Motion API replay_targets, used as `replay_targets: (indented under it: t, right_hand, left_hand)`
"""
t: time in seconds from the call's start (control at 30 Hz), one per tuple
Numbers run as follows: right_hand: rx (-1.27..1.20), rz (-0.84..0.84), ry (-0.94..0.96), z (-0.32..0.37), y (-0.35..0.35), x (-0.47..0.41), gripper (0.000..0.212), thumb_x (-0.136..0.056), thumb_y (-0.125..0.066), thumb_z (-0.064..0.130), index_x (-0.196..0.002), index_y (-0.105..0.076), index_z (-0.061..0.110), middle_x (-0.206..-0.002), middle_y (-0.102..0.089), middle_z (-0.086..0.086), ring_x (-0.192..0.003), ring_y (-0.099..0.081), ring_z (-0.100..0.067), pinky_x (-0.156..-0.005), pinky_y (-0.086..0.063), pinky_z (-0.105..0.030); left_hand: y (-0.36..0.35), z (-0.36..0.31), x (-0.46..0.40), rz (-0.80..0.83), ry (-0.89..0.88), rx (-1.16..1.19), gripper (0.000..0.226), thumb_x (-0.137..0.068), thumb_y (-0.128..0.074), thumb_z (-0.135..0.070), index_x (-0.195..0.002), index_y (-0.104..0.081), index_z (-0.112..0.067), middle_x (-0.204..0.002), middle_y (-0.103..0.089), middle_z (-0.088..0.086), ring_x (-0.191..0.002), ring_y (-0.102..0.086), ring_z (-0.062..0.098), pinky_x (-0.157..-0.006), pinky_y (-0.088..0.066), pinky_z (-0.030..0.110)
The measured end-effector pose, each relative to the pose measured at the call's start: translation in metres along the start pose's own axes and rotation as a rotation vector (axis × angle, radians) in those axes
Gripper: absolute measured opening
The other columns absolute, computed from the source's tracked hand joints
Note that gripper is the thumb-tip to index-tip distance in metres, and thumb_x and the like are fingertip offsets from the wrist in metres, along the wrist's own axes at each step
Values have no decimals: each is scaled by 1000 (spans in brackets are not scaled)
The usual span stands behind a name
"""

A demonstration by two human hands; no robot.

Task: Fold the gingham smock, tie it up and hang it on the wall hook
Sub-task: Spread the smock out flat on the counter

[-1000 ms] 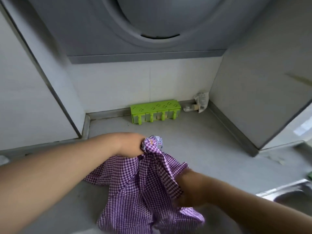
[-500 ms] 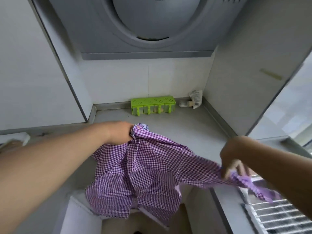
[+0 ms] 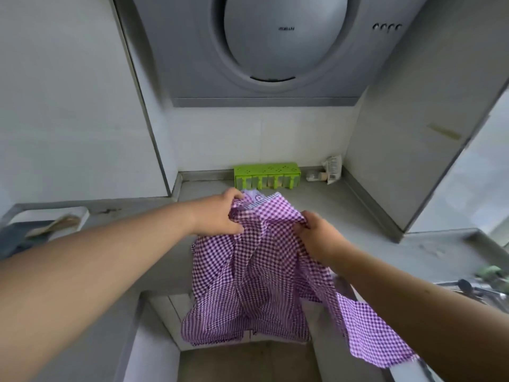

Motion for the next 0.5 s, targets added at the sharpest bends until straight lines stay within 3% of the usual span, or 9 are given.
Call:
replay_targets:
  t: [0.1,0.17,0.23,0.3,0.37,0.5]
  right_hand:
    - [0,-40,-84,-4,6,0,26,-104,-49,30,-119,-64,15,-113,-71,-9,-101,-66,-27,-92,-54,-41]
    - [51,0,-92,-3,9,4,26,-103,-53,39,-105,-68,17,-99,-72,-3,-91,-68,-21,-81,-56,-36]
    - [253,41,-42,-4,8,9,29,-101,-55,45,-89,-65,20,-88,-69,2,-79,-66,-14,-66,-50,-29]
    - [507,118,-21,-9,5,12,30,-101,-54,47,-87,-62,21,-85,-66,3,-77,-63,-12,-65,-47,-30]
    - [625,131,-18,-13,5,15,31,-102,-48,50,-95,-62,23,-88,-66,4,-78,-62,-12,-70,-50,-32]
    - [368,-241,1,-12,8,21,39,-107,-38,42,-124,-62,17,-118,-71,-9,-103,-67,-30,-84,-52,-38]
  left_hand:
    - [-4,34,8,-52,155,24,93,-92,-65,-58,-162,-17,-21,-132,-63,9,-106,-68,22,-88,-57,35]
    - [-5,57,13,-78,266,53,74,-96,-57,-55,-151,-39,-11,-118,-66,9,-103,-67,25,-86,-53,35]
    - [-5,80,20,-13,271,-12,37,-98,-53,-44,-104,-64,-9,-85,-60,2,-78,-61,20,-68,-48,31]
    - [-5,100,27,72,221,-102,40,-101,-51,-41,-73,-59,-14,-74,-58,2,-66,-56,18,-60,-43,30]
    - [-3,112,34,65,173,-94,49,-103,-47,-48,-68,-58,-17,-73,-62,2,-66,-58,18,-61,-46,32]
    - [-6,115,51,-89,84,-3,45,-106,-38,-59,-80,-62,-33,-87,-70,-9,-83,-67,12,-79,-57,36]
Point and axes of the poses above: each hand's wrist, its own x-axis away from the middle knuckle, its own y-axis out of the back of the hand, z = x × y, the point moved 1 cm from there along -x, towards the middle knuckle
